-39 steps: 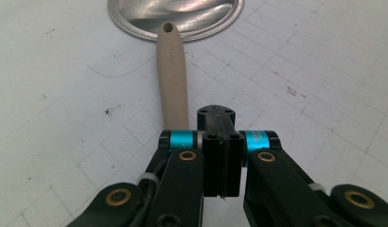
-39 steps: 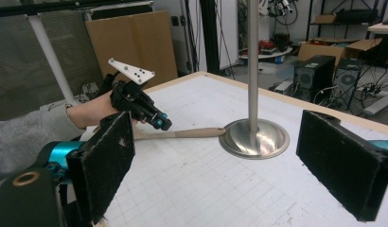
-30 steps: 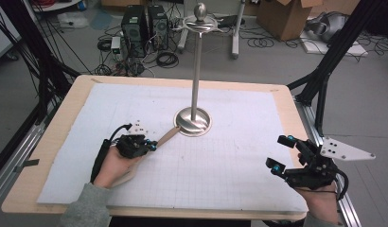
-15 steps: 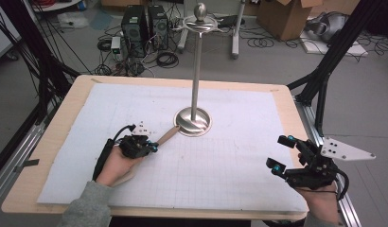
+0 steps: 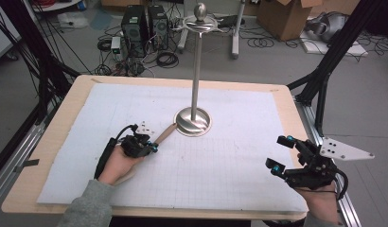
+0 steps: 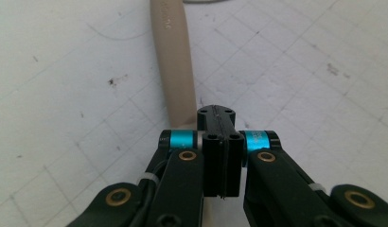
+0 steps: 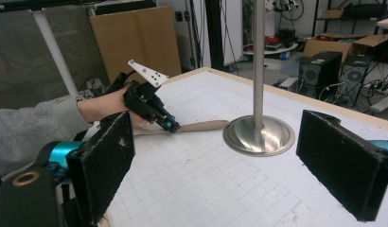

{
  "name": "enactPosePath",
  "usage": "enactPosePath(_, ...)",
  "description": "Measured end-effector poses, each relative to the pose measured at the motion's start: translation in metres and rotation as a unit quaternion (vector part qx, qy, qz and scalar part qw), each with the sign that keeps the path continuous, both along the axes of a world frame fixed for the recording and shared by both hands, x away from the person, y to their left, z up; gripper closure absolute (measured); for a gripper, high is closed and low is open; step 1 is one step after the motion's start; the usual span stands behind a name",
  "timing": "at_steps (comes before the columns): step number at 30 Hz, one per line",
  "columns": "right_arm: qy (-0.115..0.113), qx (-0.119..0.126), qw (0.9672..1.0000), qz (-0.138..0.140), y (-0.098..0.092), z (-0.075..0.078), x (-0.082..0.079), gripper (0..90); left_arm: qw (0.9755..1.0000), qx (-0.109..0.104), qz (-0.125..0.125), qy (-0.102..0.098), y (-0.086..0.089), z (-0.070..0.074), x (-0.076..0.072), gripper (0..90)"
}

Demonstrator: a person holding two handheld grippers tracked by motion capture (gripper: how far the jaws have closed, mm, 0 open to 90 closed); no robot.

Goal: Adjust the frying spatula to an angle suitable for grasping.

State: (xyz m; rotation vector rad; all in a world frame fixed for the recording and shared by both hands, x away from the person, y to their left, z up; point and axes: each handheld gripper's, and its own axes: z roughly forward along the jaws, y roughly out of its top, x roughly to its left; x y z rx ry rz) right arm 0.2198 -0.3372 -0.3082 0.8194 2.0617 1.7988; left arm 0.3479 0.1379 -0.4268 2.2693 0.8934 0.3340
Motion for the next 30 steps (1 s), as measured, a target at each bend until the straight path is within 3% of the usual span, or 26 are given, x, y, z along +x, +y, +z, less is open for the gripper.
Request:
enactPosePath(5, -0.001, 0.001, 1.0000, 0.000, -0.0011, -0.0003, 0.0002, 11.3, 0.9999, 0.013, 0.000, 0.005, -0.0039, 0.0008, 0.0017, 89.5)
enactPosePath(12, 0.001, 0.001, 1.0000, 0.000, -0.0011, -0.0013, 0.0012, 11.3, 0.9999, 0.011, 0.007, 0.002, -0.0020, 0.0018, 0.0027, 89.5)
enactPosePath(30, 0.005, -0.003, 1.0000, 0.006, 0.0015, -0.0011, 0.0014, 11.3, 0.9985, 0.032, 0.041, -0.019, -0.0085, 0.0014, -0.0012, 89.4)
